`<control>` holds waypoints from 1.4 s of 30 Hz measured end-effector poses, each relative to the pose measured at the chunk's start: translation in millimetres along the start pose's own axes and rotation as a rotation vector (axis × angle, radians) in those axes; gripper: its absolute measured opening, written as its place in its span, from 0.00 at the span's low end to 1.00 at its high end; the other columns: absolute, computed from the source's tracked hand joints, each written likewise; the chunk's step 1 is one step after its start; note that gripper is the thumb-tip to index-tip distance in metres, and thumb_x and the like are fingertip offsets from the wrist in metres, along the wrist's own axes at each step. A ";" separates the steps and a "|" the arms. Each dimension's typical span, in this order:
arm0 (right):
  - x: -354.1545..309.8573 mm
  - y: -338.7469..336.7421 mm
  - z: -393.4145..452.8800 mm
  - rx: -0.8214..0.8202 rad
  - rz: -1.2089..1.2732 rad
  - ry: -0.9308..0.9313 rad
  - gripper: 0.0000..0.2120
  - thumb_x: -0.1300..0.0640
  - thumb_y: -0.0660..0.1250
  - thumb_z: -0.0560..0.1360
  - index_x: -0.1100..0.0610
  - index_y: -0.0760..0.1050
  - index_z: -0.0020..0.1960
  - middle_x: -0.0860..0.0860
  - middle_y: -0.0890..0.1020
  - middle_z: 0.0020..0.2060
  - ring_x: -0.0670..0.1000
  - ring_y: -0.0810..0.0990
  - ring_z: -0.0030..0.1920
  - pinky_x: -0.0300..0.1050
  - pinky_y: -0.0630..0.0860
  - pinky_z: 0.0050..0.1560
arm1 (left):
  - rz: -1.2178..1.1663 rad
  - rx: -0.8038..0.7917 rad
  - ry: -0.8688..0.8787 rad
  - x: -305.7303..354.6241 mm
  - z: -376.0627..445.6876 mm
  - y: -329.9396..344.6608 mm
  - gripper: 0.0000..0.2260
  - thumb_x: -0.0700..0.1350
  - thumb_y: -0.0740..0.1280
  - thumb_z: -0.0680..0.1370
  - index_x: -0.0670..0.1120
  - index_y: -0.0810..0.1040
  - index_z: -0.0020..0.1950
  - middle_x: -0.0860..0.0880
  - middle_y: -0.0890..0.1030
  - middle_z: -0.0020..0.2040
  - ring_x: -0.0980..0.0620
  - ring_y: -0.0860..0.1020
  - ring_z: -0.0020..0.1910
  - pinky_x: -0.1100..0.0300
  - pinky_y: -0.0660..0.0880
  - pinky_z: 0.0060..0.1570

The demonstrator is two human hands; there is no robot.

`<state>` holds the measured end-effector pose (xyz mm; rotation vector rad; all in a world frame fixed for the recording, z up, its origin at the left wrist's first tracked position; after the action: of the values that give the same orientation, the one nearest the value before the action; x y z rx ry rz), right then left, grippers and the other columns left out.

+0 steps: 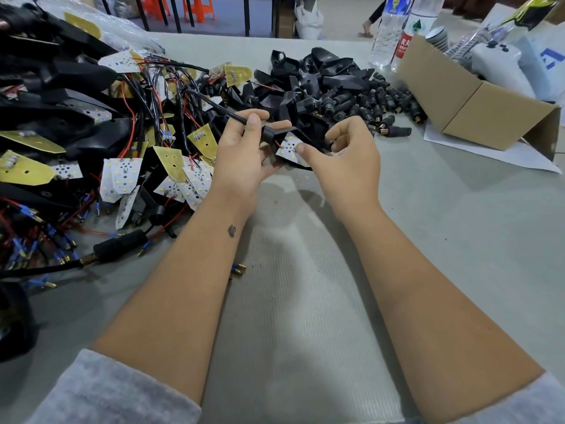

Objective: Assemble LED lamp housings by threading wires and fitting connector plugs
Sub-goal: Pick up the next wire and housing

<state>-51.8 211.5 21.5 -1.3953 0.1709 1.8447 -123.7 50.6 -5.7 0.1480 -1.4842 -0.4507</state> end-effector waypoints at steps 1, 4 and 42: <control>-0.5 2.3 -0.1 -0.027 0.104 0.014 0.15 0.50 0.77 0.68 0.48 0.69 0.42 0.47 0.72 0.39 0.43 0.68 0.35 0.34 0.67 0.37 | 0.000 0.019 0.001 0.4 0.7 -2.2 0.10 0.46 0.54 0.85 0.49 0.73 0.50 0.50 0.86 0.44 0.51 0.84 0.43 0.57 0.80 0.39; -2.4 10.8 -1.8 -0.115 0.453 0.072 0.09 0.51 0.70 0.74 0.54 0.74 0.44 0.49 0.73 0.34 0.43 0.70 0.31 0.37 0.69 0.35 | 0.075 0.045 -0.004 -1.2 2.4 -3.8 0.11 0.48 0.55 0.85 0.50 0.74 0.48 0.48 0.86 0.43 0.49 0.84 0.47 0.51 0.81 0.48; 2.4 25.3 0.4 -0.196 0.353 0.115 0.10 0.62 0.58 0.82 0.54 0.68 0.42 0.47 0.71 0.22 0.44 0.68 0.24 0.37 0.67 0.27 | 0.431 -0.291 -0.114 -19.9 -16.3 40.9 0.17 0.52 0.55 0.83 0.41 0.74 0.60 0.56 0.76 0.33 0.54 0.73 0.33 0.62 0.71 0.32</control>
<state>-68.9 195.9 11.0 -1.6946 0.3191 2.1132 -99.9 92.4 -10.7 -0.4272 -1.4931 -0.3217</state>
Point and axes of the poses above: each hand's wrist, its own z-axis towards the middle knuckle, its own y-axis out of the palm, x = y × z, the point moved 10 cm from there along z, towards the middle knuckle
